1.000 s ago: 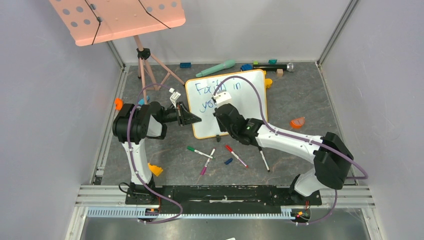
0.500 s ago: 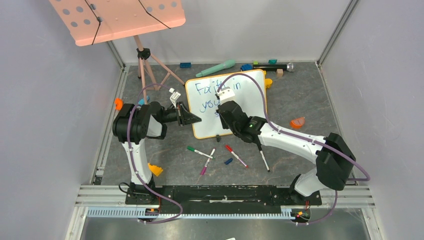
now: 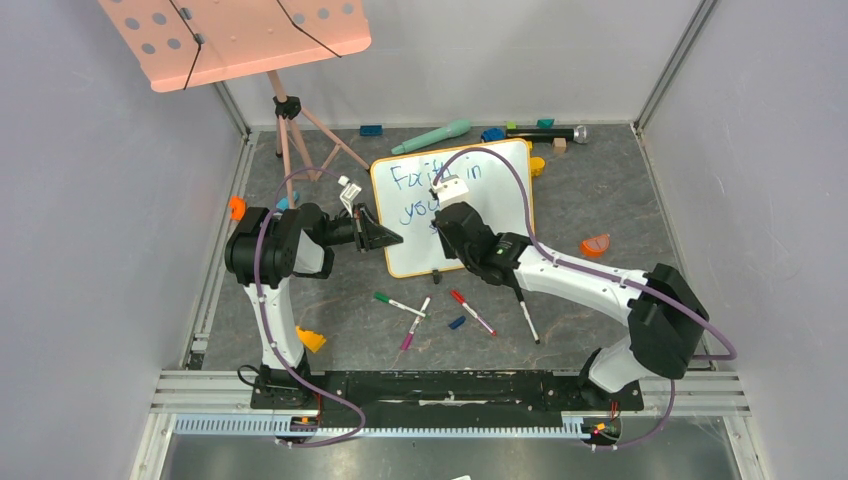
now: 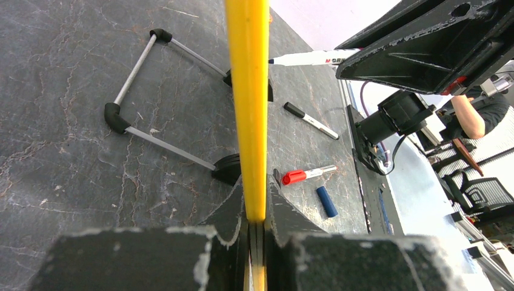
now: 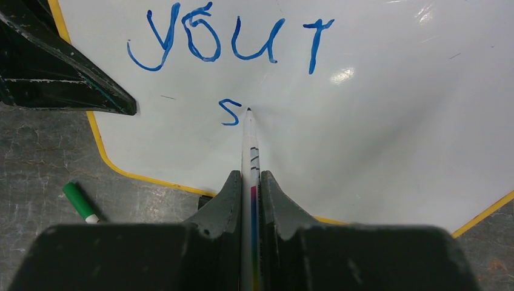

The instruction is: Write a sentence on the whiteboard

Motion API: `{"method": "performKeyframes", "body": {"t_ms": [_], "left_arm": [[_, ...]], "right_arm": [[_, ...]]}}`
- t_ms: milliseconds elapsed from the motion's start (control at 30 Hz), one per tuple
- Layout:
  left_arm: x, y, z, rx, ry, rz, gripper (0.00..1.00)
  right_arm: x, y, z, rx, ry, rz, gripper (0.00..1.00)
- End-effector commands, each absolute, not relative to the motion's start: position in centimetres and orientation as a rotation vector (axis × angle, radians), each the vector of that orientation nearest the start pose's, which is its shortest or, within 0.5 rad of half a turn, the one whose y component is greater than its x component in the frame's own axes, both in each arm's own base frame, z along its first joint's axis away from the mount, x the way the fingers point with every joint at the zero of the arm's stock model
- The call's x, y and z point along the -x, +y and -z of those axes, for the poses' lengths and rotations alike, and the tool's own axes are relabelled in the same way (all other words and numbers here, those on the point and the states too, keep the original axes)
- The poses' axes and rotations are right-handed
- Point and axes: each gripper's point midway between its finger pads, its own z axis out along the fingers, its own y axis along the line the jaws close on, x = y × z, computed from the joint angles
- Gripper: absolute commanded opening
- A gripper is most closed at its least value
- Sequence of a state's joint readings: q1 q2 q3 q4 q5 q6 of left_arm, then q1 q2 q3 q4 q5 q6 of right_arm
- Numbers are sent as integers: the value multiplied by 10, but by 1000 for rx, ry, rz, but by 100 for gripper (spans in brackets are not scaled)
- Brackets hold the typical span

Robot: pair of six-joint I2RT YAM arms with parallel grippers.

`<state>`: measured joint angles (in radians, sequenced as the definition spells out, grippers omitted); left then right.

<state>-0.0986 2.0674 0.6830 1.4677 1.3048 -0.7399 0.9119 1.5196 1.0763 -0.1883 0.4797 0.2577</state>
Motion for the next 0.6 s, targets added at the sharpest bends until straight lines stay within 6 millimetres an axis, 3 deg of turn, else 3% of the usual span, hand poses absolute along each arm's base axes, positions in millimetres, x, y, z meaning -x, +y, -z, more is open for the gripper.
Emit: {"method": "performKeyframes", "body": {"t_ms": [0, 367, 567], "left_arm": [[-320, -213, -105, -861, 1514, 1487, 2], [-320, -213, -105, -859, 1516, 1488, 2], [-320, -213, -105, -861, 1515, 1488, 2]], "right_arm": [[-322, 289, -168, 400, 2044, -160, 0], [-323, 289, -162, 409, 2054, -151, 0], [-326, 275, -160, 373, 2070, -93, 0]]}}
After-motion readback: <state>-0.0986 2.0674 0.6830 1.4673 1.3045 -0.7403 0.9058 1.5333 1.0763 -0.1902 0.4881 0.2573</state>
